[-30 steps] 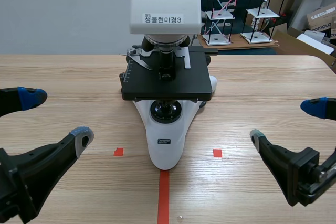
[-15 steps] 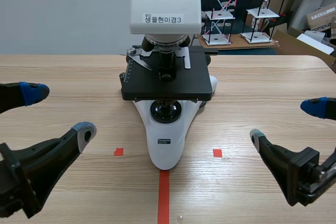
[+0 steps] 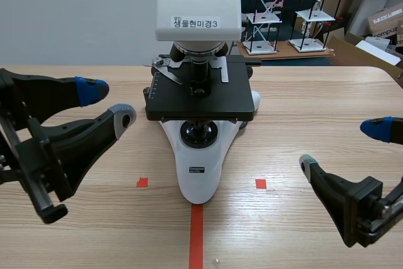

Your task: Point at the objective lens

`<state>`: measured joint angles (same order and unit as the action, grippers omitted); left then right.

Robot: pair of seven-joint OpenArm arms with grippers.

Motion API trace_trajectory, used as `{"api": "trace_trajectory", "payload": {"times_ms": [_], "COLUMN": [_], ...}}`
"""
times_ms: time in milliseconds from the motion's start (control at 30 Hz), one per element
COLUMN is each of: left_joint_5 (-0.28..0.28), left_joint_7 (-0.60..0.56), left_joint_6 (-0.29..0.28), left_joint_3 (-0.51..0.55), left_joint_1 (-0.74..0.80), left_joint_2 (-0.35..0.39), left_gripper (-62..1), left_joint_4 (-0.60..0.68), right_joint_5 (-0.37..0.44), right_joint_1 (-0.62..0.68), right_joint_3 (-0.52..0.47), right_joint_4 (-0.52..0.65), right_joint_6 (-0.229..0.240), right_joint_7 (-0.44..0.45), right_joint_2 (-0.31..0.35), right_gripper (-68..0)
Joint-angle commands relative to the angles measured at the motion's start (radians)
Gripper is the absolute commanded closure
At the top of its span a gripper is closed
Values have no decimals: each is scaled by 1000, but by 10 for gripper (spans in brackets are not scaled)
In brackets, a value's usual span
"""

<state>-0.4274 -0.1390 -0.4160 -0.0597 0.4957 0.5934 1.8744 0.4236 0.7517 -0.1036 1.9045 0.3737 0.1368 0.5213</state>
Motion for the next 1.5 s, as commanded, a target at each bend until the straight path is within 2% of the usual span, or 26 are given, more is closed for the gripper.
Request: {"api": "trace_trajectory", "payload": {"times_ms": [0,167,233,567,867,1000,1467], "left_joint_5": [-7,-7,-7,-7,-7,-7,-7], "left_joint_7": [-15,-22,-22,-22,-18,8,43], "left_joint_6": [2,2,2,2,11,37,51], "left_joint_3": [-17,-80,-106,-246,-319,-338,-346], "left_joint_1": [-27,-131,-174,-352,-446,-469,-480], "left_joint_2": [3,3,3,3,-1,-1,-31], "left_gripper": [-252,-78,-36,-36,-36,-36,-36], "left_joint_4": [-18,-87,-111,-209,-220,-220,-275], "right_joint_5": [7,7,7,7,7,7,7], "right_joint_1": [-1,-1,-1,-1,-1,-1,-1], "right_joint_3": [-15,-15,-15,-15,-15,-15,-15], "right_joint_4": [19,19,19,19,19,19,19], "right_joint_6": [-4,-4,-4,-4,-4,-4,-4], "right_joint_7": [19,19,19,19,19,19,19], "right_joint_2": [2,2,2,2,2,2,2], "right_gripper": [-648,-648,-648,-648,-648,-648,-648]}}
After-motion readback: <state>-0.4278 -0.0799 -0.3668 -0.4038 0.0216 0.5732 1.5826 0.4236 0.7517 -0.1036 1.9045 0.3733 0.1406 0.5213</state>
